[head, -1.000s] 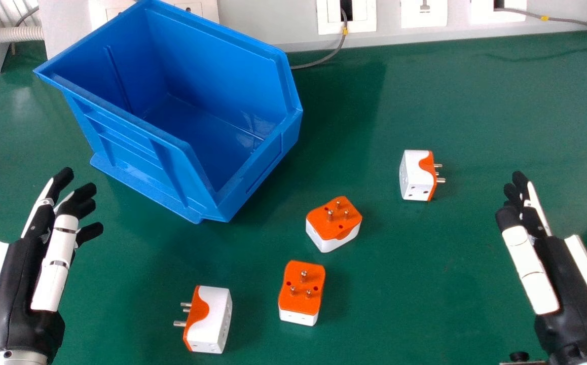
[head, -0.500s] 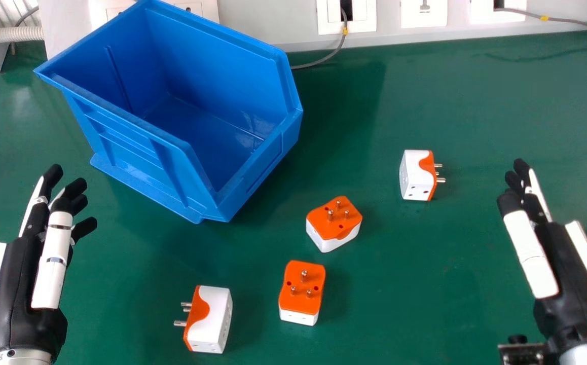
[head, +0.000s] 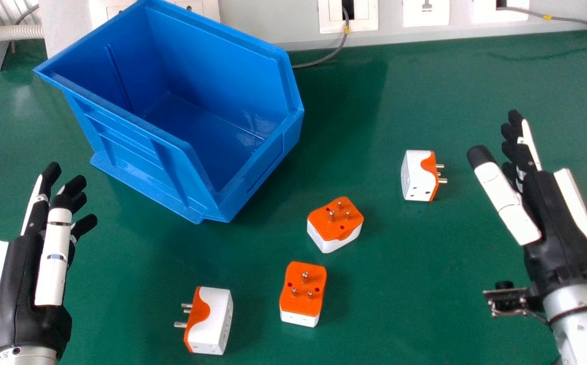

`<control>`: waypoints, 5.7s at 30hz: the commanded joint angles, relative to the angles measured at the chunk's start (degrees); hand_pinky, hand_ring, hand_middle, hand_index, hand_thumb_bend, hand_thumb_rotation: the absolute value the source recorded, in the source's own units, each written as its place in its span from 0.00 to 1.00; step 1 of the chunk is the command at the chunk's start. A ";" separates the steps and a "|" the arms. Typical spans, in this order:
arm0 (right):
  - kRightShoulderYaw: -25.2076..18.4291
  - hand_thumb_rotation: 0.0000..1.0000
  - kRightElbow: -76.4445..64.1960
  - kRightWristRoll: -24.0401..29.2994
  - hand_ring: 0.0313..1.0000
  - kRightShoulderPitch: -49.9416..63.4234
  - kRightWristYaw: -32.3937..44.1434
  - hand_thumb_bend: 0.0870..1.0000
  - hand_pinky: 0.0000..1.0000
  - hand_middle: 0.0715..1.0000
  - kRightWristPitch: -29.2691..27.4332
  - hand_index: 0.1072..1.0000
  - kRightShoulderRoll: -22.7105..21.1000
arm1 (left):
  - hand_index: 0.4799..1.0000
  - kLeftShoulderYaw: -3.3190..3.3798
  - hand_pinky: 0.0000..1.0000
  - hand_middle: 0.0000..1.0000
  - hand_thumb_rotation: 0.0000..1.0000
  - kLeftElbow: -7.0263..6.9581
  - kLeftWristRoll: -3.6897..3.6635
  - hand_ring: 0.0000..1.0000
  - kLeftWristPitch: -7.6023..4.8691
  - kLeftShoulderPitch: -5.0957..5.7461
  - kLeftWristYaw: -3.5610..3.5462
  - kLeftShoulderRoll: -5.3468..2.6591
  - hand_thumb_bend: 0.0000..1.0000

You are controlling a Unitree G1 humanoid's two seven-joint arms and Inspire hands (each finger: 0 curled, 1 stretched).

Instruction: Pick all objects and put in blue box

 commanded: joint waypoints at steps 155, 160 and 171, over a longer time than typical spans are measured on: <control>35.69 0.09 63.69 -33.98 0.87 -58.09 7.75 0.60 0.75 0.91 5.73 0.84 -12.25 | 0.90 1.50 0.81 0.90 0.82 -10.39 3.65 0.89 3.64 3.83 -0.21 2.21 0.27; 35.60 0.09 63.87 -33.68 0.87 -58.34 7.94 0.60 0.75 0.91 6.27 0.84 -11.91 | 0.90 1.45 0.80 0.90 0.82 -10.26 3.59 0.89 3.37 3.98 -0.02 2.05 0.28; 35.77 0.02 65.51 -33.66 0.82 -58.97 7.02 0.58 0.68 0.89 6.19 0.84 -10.85 | 0.89 1.01 0.80 0.89 0.82 -11.74 3.50 0.89 4.00 4.74 0.54 1.52 0.30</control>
